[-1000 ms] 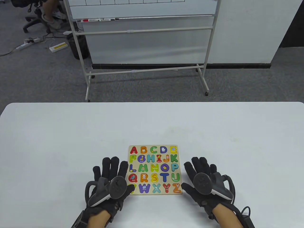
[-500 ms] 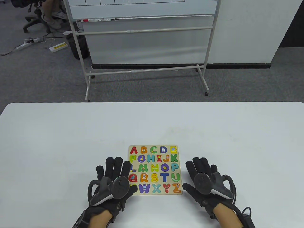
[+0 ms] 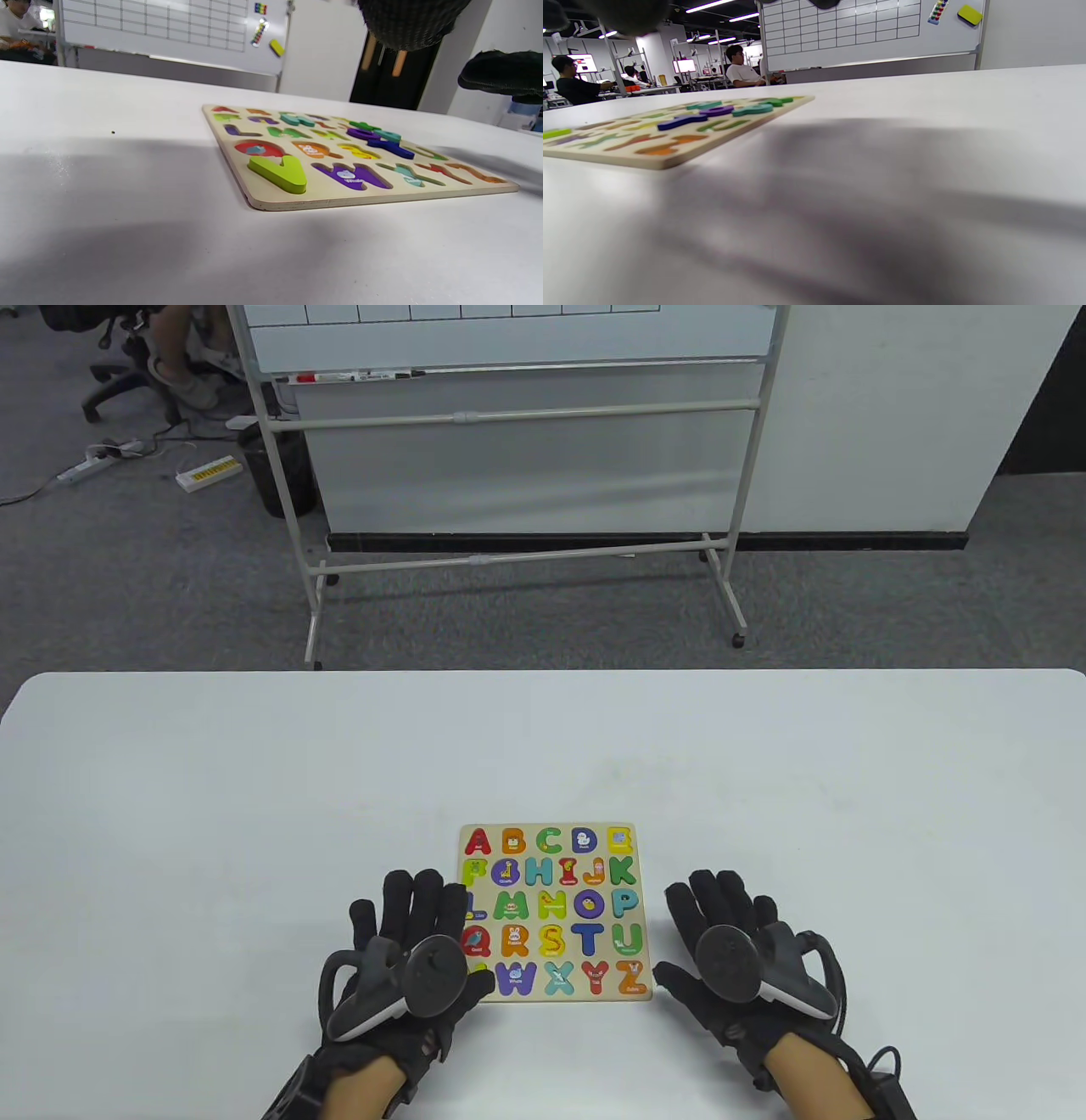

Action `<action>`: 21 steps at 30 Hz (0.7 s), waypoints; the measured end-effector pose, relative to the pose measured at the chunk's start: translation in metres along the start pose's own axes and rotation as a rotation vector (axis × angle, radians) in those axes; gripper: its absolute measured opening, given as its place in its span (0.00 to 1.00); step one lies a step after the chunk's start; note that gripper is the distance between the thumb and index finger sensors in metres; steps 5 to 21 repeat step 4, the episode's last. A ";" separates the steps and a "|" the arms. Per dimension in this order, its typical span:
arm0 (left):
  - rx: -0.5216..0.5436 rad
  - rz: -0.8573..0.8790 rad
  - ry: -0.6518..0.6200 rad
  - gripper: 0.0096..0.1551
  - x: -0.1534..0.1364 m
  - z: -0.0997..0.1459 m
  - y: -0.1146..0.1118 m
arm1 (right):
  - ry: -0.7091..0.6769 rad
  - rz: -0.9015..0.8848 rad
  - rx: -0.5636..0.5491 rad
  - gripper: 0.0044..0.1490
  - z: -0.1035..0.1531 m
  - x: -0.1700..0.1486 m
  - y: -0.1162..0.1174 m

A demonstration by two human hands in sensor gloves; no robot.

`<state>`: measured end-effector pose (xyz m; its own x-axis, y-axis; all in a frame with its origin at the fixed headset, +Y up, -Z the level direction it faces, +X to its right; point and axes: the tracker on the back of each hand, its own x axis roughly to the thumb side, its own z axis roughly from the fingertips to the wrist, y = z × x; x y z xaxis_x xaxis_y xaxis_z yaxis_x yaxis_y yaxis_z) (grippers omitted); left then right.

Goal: Hold alphabet puzzle board and insert letter blocks into matching slots

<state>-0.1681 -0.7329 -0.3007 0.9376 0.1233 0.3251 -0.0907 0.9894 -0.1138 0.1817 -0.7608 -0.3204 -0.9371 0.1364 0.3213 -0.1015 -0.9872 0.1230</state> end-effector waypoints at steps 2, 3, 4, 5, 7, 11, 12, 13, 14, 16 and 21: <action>-0.003 -0.005 0.001 0.59 0.000 0.000 0.000 | -0.001 -0.002 0.007 0.58 0.000 0.000 0.000; -0.006 -0.006 0.001 0.59 0.001 0.000 0.001 | -0.001 -0.003 0.014 0.58 0.000 0.001 0.001; -0.003 -0.014 0.003 0.59 0.001 0.000 0.001 | -0.005 -0.008 0.026 0.58 0.000 0.002 0.001; -0.003 -0.014 0.003 0.59 0.001 0.000 0.001 | -0.005 -0.008 0.026 0.58 0.000 0.002 0.001; -0.003 -0.014 0.003 0.59 0.001 0.000 0.001 | -0.005 -0.008 0.026 0.58 0.000 0.002 0.001; -0.003 -0.014 0.003 0.59 0.001 0.000 0.001 | -0.005 -0.008 0.026 0.58 0.000 0.002 0.001; -0.003 -0.014 0.003 0.59 0.001 0.000 0.001 | -0.005 -0.008 0.026 0.58 0.000 0.002 0.001; -0.003 -0.014 0.003 0.59 0.001 0.000 0.001 | -0.005 -0.008 0.026 0.58 0.000 0.002 0.001; -0.003 -0.014 0.003 0.59 0.001 0.000 0.001 | -0.005 -0.008 0.026 0.58 0.000 0.002 0.001; -0.003 -0.014 0.003 0.59 0.001 0.000 0.001 | -0.005 -0.008 0.026 0.58 0.000 0.002 0.001; -0.003 -0.014 0.003 0.59 0.001 0.000 0.001 | -0.005 -0.008 0.026 0.58 0.000 0.002 0.001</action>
